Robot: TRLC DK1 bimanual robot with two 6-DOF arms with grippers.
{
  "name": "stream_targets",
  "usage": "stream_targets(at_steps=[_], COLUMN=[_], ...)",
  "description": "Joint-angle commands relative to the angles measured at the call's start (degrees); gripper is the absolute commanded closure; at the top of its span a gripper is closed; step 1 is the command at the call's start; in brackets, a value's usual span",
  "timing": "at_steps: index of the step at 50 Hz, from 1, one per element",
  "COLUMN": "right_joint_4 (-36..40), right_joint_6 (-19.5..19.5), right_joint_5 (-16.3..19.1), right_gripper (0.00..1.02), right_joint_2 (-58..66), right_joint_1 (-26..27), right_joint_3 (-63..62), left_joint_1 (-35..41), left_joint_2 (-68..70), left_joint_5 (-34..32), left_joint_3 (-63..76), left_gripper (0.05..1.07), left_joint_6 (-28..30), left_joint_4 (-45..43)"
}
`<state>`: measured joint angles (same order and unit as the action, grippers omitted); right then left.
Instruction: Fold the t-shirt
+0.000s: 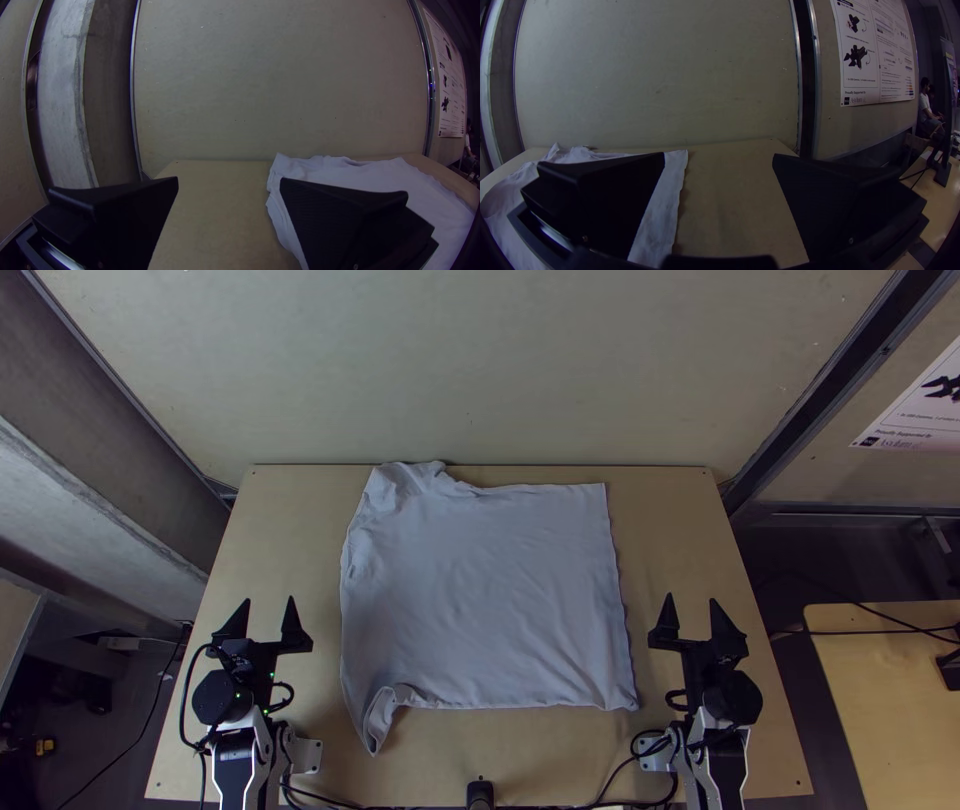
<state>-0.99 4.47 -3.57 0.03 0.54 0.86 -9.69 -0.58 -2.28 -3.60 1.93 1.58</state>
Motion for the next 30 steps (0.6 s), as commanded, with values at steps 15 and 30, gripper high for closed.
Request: stream_targets(at_steps=[15,30], right_joint_4=[1.3,1.3], right_joint_6=[0.8,0.9], right_joint_5=[0.0,0.1], right_gripper=[0.03,0.03], right_joint_2=[-0.2,-0.2], right_joint_1=[0.0,-0.4], right_joint_3=[-0.5,-0.4], left_joint_1=[0.3,0.3], left_joint_2=[0.6,0.6], left_joint_5=[0.2,0.2], left_joint_3=[2.1,2.1], left_gripper=[0.1,0.1], left_joint_6=[-0.9,-0.9], left_joint_4=[0.6,0.6])
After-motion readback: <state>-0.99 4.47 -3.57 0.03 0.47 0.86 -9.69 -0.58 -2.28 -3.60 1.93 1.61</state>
